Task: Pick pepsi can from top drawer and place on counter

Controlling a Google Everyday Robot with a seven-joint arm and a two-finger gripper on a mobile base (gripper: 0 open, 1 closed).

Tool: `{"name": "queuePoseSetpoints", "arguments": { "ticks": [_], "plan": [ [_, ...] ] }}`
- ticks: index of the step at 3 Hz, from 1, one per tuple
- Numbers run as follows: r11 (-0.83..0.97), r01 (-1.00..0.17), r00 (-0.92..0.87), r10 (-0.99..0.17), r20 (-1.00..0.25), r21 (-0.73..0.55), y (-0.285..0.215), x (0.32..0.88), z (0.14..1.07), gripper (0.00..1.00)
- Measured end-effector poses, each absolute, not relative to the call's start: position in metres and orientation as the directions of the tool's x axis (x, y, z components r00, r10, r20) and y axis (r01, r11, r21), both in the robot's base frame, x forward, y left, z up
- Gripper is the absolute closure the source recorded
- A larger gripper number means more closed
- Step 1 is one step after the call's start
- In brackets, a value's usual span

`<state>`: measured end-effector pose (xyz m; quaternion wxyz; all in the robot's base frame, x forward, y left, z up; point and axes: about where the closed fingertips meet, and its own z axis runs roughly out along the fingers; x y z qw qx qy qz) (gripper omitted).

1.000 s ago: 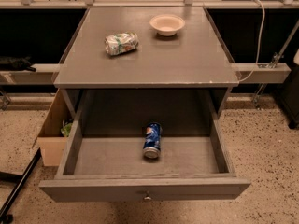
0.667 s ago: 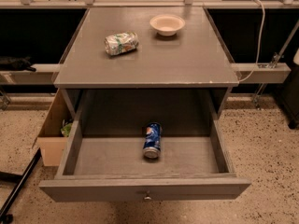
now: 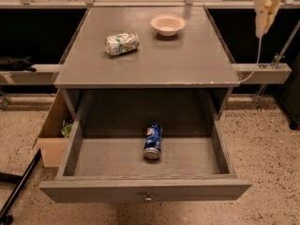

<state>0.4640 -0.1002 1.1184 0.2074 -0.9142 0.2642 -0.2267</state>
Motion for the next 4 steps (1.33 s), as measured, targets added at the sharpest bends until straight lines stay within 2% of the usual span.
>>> {"name": "queuePoseSetpoints", "arguments": {
  "ticks": [2,4],
  "plan": [
    [-0.8,-0.342,0.768,-0.54,0.344,-0.492,-0.085,0.477,1.127,0.0],
    [-0.884,-0.18,0.847,-0.362,0.389,-0.431,-0.056,0.507,1.113,0.0]
  ]
}}
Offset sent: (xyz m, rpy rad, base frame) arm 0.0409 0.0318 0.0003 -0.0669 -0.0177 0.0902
